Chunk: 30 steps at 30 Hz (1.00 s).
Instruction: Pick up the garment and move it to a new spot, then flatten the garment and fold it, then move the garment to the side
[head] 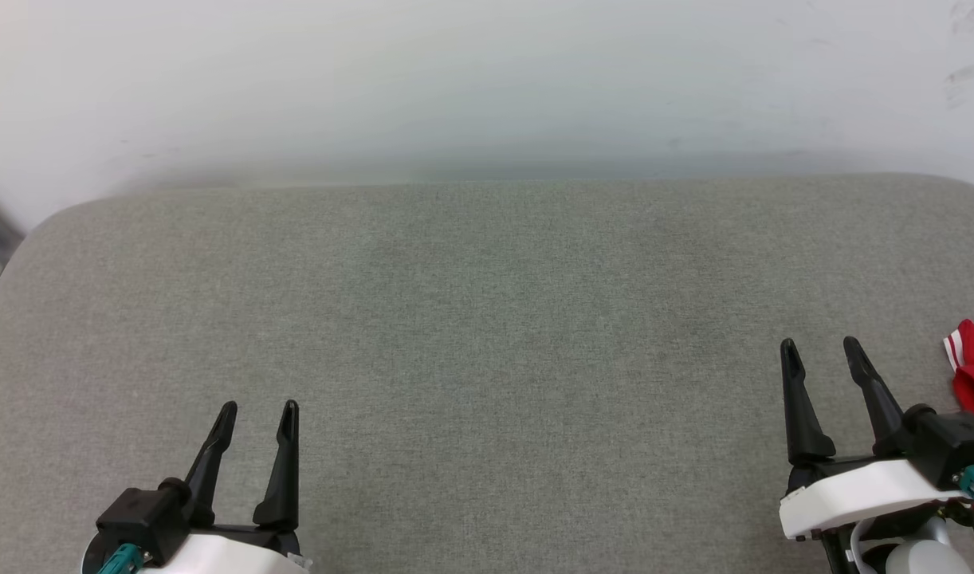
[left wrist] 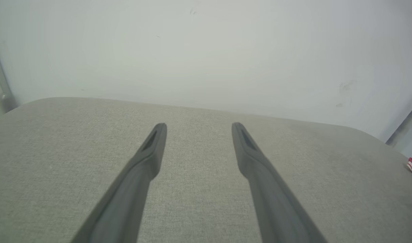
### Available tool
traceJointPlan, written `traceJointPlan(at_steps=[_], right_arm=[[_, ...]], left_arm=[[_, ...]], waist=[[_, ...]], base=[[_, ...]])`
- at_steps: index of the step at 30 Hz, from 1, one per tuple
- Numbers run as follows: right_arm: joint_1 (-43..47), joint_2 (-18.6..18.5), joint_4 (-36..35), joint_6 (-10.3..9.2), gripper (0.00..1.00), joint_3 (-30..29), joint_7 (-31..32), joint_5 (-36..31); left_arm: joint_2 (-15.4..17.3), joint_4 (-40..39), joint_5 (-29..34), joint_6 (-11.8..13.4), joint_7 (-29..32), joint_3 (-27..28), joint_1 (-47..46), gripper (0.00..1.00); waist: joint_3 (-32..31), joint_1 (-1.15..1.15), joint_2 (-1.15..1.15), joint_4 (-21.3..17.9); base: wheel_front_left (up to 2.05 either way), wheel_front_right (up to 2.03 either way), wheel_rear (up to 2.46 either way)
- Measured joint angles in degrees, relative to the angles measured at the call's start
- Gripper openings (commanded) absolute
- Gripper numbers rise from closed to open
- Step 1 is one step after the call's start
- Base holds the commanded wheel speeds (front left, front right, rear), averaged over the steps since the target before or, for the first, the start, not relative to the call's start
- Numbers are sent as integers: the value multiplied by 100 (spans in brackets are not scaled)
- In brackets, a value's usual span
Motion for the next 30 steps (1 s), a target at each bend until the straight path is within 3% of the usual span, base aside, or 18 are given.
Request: traceJointPlan(at_steps=[15,16,22,30], right_arm=[[42,0,5,-1,100,31,-5,54],[43,0,5,-1,0,43,-3,78],[159,1,264,0,0,55,33,187],[171,1,339,0,0,16,229,1031]], left_arm=[[-141,-94,145,0,0,201,8,100],[-144,-102,136,0,0,197,8,0],[-214,144,74,0,30,160,104,0],[-219,263,-755,0,226,174,88,0]], waist=[[-26,0,0,-12],[-23,0,0,-11],[-20,1,0,-11],[-32,0,0,-18]], base=[[0,0,0],[0,0,0],[0,0,0],[0,0,0]])
